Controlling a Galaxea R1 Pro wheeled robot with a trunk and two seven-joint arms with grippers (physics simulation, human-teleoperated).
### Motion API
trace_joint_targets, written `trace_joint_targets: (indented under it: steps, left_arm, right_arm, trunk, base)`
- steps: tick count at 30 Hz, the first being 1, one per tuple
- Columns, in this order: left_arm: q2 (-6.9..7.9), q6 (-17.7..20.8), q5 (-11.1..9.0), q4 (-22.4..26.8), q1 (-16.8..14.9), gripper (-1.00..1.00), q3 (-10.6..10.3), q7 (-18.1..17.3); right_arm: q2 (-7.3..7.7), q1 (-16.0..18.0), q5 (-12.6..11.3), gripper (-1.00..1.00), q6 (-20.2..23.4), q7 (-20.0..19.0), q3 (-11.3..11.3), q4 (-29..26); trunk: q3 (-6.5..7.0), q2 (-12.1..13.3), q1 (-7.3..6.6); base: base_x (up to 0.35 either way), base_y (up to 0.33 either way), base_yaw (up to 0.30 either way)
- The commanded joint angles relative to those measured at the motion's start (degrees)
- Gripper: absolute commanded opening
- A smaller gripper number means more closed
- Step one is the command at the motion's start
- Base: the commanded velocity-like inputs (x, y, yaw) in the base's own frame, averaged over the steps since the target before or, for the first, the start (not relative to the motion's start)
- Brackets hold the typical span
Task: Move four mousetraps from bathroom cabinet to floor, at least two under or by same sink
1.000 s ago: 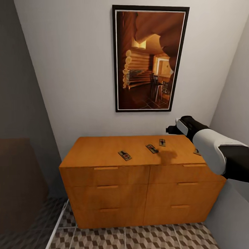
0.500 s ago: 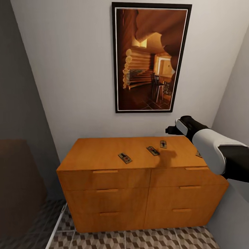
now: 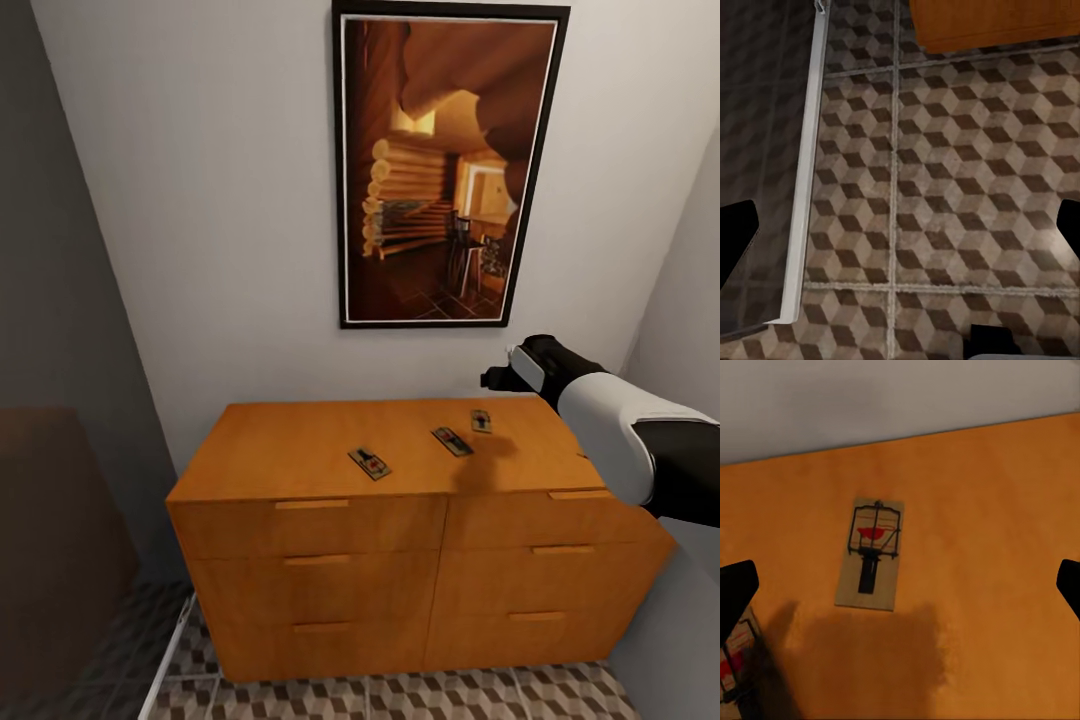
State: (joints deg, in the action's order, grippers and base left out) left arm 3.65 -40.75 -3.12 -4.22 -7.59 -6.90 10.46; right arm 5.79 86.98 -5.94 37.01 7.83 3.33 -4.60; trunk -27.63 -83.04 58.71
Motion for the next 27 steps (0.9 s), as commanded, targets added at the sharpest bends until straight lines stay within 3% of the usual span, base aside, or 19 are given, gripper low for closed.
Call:
trace_joint_targets:
  steps: [1, 27]
  left_arm:
    - [-0.16, -0.3, -0.3, -0.2, -0.1, 1.00, -0.5, 0.1]
    - [-0.58, -0.3, -0.3, -0.3, -0.1, 1.00, -0.5, 0.1]
  right_arm:
    - [0.04, 0.0, -0.6, 1.00, 0.3, 0.3, 0.3, -0.1]
    - [0.13, 0.0, -0.4, 1.00, 0.4, 0.3, 0.4, 0.4]
  trunk:
    - [-0.06, 0.0, 0.01]
    - [-0.06, 0.0, 0.01]
  base:
    - [0.110, 0.122, 0.000]
    - [0.013, 0.015, 0.000]
